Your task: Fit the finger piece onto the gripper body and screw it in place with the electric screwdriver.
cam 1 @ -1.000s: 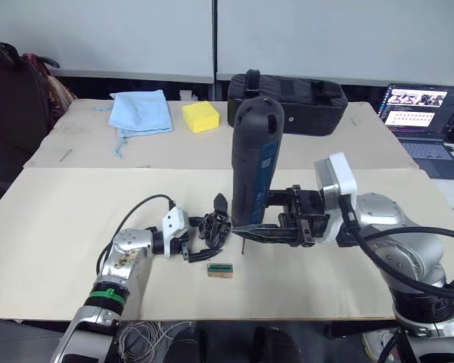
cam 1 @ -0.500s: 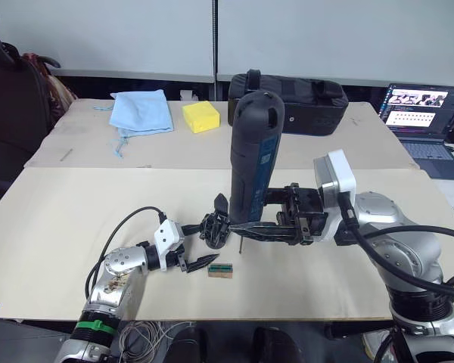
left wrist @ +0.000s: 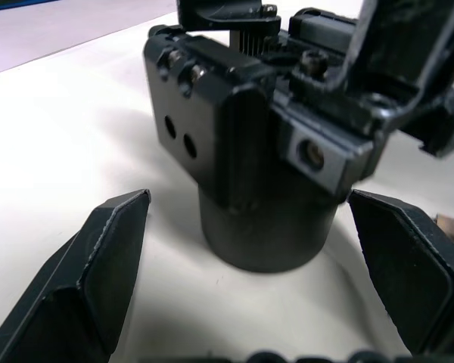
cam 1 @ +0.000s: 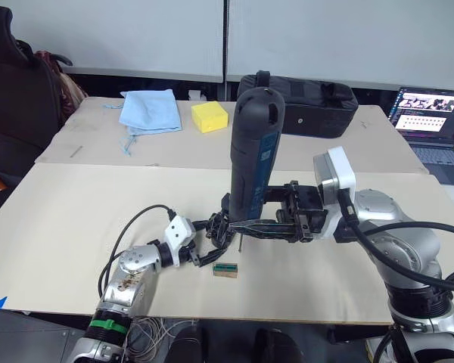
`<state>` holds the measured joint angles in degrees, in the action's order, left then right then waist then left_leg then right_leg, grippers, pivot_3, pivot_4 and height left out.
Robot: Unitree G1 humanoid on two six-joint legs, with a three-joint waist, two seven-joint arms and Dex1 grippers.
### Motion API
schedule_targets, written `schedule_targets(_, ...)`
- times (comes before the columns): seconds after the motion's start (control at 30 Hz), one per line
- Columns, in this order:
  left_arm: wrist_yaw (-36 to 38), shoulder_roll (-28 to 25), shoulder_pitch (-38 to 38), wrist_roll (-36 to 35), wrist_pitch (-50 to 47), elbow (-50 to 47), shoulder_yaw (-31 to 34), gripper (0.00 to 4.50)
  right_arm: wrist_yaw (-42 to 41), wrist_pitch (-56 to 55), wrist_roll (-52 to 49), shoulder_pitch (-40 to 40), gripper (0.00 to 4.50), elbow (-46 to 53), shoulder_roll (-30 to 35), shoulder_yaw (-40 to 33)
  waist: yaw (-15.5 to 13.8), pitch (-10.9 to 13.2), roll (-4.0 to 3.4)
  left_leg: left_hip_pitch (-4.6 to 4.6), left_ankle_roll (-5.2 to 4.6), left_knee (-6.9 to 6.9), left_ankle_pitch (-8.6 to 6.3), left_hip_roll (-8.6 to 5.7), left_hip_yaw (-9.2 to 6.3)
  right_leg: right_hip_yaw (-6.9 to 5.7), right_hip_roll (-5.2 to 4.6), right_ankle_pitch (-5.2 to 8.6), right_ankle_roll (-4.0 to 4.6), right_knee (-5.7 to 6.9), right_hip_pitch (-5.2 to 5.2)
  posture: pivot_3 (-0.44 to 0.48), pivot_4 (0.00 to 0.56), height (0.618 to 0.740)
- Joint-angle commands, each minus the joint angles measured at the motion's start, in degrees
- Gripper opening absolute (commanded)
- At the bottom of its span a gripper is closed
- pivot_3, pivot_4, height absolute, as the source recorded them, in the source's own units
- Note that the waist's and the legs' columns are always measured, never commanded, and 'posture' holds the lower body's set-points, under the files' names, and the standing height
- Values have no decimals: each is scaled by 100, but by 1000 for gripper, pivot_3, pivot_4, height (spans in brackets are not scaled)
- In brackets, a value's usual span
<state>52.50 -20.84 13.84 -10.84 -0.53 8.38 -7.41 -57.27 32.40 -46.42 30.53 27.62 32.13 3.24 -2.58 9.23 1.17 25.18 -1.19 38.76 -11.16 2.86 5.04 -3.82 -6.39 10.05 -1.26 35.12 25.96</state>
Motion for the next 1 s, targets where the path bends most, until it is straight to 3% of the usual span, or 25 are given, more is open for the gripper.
schedule_targets(0.03, 1, 127, 35, 67, -158, -58, -280, 4433, 10, -50, -142, 161, 1925, 120, -36, -142, 1, 0, 0, 0, 0, 0, 0, 0, 0, 0, 0, 0, 0, 0, 0, 0, 150, 740)
schedule_targets(1.0, -131, -202, -270, -115, -425, -67, 2, 4433, -16, 47, -232, 73, 1925, 252, 82, -197, 182, -1, -1, -2, 0, -2, 0, 11, -7, -2, 9, -1, 0, 8, 8, 0, 150, 740)
